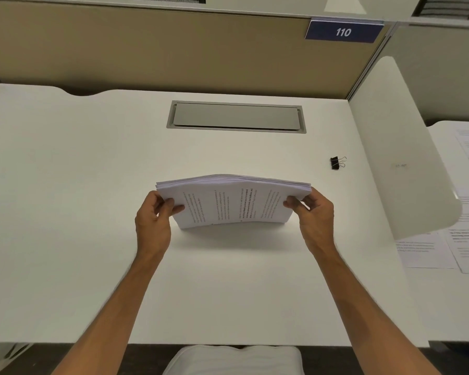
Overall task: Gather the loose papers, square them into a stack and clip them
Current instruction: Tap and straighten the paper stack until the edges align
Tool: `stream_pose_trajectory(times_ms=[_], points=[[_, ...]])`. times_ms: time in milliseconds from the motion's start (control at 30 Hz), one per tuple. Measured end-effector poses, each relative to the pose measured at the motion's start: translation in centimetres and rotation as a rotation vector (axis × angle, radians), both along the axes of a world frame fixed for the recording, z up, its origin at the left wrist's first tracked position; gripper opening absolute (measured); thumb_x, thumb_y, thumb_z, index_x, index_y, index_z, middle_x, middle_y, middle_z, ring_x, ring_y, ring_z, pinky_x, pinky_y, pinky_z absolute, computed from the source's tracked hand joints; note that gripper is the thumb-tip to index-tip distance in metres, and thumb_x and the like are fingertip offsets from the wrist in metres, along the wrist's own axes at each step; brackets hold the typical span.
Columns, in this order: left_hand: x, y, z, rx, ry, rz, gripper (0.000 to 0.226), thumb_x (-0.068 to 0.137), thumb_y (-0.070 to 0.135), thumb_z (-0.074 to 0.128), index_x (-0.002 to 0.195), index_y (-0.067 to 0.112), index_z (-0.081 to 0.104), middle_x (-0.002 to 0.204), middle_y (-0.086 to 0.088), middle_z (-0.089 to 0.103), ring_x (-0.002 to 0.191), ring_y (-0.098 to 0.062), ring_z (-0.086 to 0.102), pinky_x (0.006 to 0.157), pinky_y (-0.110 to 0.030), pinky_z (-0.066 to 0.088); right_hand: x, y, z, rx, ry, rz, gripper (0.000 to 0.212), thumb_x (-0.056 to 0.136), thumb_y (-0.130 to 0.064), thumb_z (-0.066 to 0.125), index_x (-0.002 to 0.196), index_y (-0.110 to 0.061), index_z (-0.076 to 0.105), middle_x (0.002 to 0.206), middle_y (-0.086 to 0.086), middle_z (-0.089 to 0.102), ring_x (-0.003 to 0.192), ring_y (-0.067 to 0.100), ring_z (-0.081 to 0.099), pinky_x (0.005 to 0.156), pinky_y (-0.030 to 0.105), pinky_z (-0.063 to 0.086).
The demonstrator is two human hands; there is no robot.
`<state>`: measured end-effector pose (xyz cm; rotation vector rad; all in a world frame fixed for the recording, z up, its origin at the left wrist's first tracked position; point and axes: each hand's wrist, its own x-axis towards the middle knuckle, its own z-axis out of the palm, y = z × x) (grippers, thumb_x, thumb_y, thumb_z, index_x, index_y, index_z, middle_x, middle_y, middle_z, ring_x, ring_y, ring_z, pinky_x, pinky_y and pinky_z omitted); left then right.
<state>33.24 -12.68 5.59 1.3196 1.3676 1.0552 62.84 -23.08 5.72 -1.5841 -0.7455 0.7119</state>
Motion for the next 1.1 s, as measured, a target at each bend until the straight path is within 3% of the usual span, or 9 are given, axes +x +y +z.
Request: stream_pose_trajectory(times_ms=[233,500,633,867,933,1100], points=[[-0.1,-0.3,-0.7,-0.031,0.038,0.027,0.008,0.101,0.003,0.052,0.095,0.003,0.058,0.086,0.018,0.072,0.083,-0.005,0.074,0.093,-0.057,0.056,0.0,-0.3,-0.3,-0.026,0.027,-0.009,0.029,0.086,0.008,0.069,0.114,0.002,0.070,0.104,0.009,0.074,0.099,0.021,0.069,0.076,0.013,0.053],[-0.1,-0.8,-1.0,-0.051,0.040,0.038,0.011,0.102,0.005,0.052,0.092,0.001,0.057,0.088,0.010,0.072,0.081,-0.007,0.075,0.093,-0.057,0.055,-0.1,-0.6,-0.5,-0.039,0.039,-0.015,0.029,0.087,0.006,0.070,0.115,0.000,0.070,0.106,0.010,0.075,0.103,0.023,0.070,0.077,0.013,0.054],[-0.5,-1.2,-1.2,-0.056,0.060,0.017,0.012,0.103,0.007,0.052,0.096,-0.002,0.055,0.084,0.017,0.072,0.081,-0.006,0.076,0.093,-0.057,0.055,-0.2,-0.9,-0.9,-0.075,0.032,-0.003,0.028,0.089,0.003,0.069,0.116,-0.001,0.070,0.106,0.012,0.075,0.103,0.029,0.071,0.076,0.012,0.054],[-0.7,-1.2,-1.1,-0.047,0.072,0.039,0.017,0.102,0.005,0.053,0.086,0.010,0.057,0.090,0.008,0.072,0.081,-0.010,0.076,0.090,-0.046,0.059,-0.1,-0.9,-0.6,-0.092,0.010,0.003,0.027,0.088,0.004,0.069,0.115,0.000,0.071,0.105,0.011,0.076,0.101,0.027,0.070,0.076,0.011,0.053],[-0.7,-1.1,-1.2,-0.039,0.063,0.051,0.012,0.101,0.004,0.053,0.090,0.003,0.058,0.091,0.007,0.071,0.084,-0.017,0.076,0.088,-0.041,0.059,-0.2,-1.0,-0.7,-0.094,0.020,0.003,0.027,0.087,0.004,0.070,0.114,-0.001,0.072,0.103,0.009,0.076,0.099,0.024,0.070,0.076,0.011,0.053],[-1.1,-1.1,-1.7,-0.020,0.053,0.047,0.010,0.101,0.003,0.053,0.093,-0.003,0.057,0.091,-0.002,0.069,0.080,-0.006,0.073,0.087,-0.038,0.059,-0.5,-1.2,-0.9,-0.091,0.030,-0.002,0.029,0.086,0.005,0.071,0.115,-0.002,0.072,0.104,0.007,0.076,0.096,0.019,0.070,0.077,0.013,0.053]])
